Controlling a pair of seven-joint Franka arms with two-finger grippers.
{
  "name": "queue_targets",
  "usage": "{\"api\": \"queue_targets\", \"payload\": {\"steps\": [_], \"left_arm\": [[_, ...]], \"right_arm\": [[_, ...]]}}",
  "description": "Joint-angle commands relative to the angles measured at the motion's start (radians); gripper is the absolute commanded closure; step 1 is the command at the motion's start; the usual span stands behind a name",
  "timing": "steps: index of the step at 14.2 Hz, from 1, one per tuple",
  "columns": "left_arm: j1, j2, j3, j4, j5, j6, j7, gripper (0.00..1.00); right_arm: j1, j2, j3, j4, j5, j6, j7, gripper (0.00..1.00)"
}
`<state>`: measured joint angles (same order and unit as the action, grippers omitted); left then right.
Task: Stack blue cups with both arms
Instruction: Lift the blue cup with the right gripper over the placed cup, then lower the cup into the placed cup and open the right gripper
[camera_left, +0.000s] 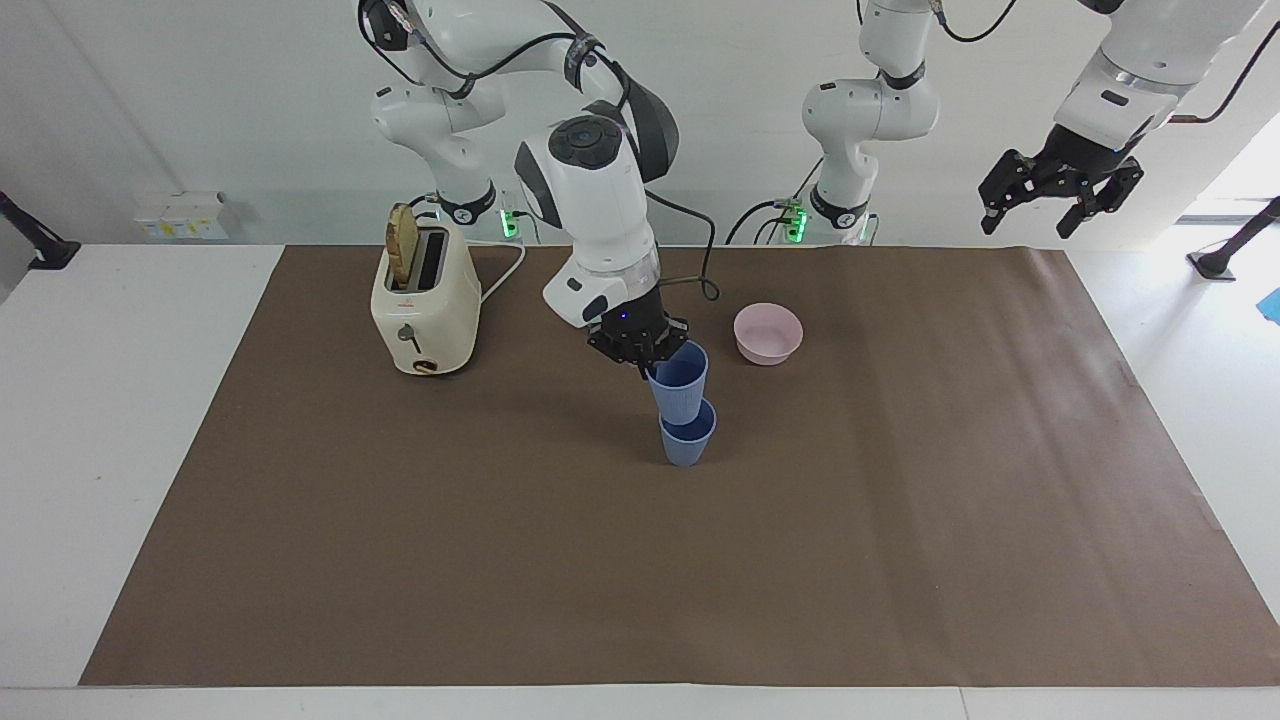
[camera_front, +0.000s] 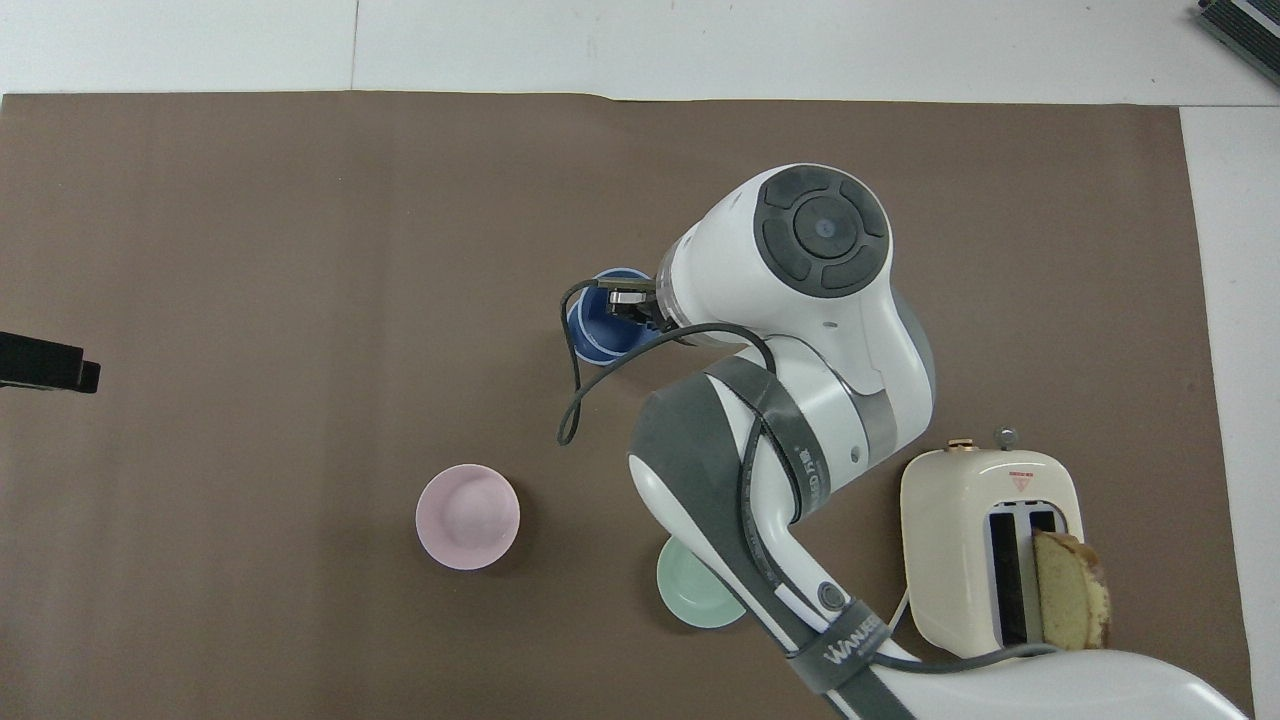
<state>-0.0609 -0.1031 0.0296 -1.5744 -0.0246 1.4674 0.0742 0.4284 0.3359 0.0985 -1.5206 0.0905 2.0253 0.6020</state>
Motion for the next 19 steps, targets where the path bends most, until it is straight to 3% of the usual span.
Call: {"api": "queue_targets", "payload": {"steps": [1, 7, 19], "left_arm": [[0.006, -0.021, -0.005, -0.018, 0.012, -0.009, -0.010, 0.00], [0.004, -0.021, -0.005, -0.018, 0.012, -0.009, -0.010, 0.00], [0.006, -0.021, -0.005, -0.018, 0.012, -0.009, -0.010, 0.00]], "right_arm": [[0.001, 0.017, 0.003, 0.019, 0.014, 0.009, 0.002, 1.00], [0.018, 0.052, 0.003, 0.014, 0.009, 0.076, 0.002, 1.00], [0.020, 0.086, 0.001, -0.012, -0.003, 0.085, 0.001, 1.00]]}}
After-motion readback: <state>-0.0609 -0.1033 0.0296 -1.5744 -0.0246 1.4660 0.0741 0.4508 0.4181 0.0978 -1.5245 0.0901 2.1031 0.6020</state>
